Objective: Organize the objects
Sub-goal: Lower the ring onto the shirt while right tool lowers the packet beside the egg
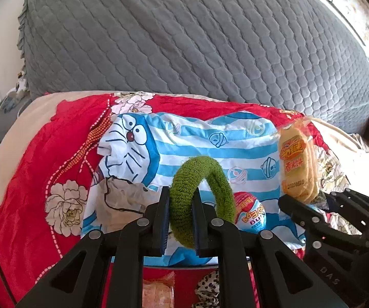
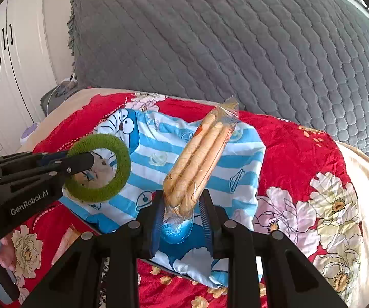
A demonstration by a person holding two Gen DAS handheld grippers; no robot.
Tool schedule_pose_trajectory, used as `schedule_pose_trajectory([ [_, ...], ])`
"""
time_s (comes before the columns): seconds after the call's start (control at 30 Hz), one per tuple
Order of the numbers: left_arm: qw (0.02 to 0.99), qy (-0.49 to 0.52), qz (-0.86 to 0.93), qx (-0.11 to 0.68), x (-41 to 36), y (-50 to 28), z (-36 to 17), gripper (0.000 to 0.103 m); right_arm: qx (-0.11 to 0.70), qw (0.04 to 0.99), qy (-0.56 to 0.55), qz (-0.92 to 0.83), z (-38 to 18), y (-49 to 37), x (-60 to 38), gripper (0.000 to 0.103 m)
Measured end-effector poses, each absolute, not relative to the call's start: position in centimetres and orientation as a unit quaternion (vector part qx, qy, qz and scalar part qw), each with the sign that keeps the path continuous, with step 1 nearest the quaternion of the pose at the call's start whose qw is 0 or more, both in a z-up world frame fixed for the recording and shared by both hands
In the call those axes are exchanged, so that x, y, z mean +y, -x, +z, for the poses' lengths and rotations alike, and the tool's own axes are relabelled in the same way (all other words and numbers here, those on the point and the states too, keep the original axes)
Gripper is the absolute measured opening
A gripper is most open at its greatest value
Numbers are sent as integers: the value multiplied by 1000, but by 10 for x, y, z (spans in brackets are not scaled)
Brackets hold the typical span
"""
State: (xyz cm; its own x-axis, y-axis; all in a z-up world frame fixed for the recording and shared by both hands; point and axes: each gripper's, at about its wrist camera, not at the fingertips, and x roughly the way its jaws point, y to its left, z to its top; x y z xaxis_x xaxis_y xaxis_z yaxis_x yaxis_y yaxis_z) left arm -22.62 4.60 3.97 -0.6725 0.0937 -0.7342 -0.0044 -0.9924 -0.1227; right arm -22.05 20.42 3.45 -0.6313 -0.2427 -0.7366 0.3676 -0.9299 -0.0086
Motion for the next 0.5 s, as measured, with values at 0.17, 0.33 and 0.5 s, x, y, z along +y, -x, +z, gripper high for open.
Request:
schedule_pose_trajectory([
  [0.17, 30, 408, 911, -55, 49, 230, 35, 15, 80, 165, -404, -896, 28, 223, 205, 28],
  [0.33, 29, 412, 909, -53, 52, 234, 31, 15, 86, 159, -415, -892, 21, 229, 208, 28],
  [0.5, 26, 416, 907, -53, 52, 236, 27, 15, 97, 154, -424, -887, 15, 233, 207, 28],
])
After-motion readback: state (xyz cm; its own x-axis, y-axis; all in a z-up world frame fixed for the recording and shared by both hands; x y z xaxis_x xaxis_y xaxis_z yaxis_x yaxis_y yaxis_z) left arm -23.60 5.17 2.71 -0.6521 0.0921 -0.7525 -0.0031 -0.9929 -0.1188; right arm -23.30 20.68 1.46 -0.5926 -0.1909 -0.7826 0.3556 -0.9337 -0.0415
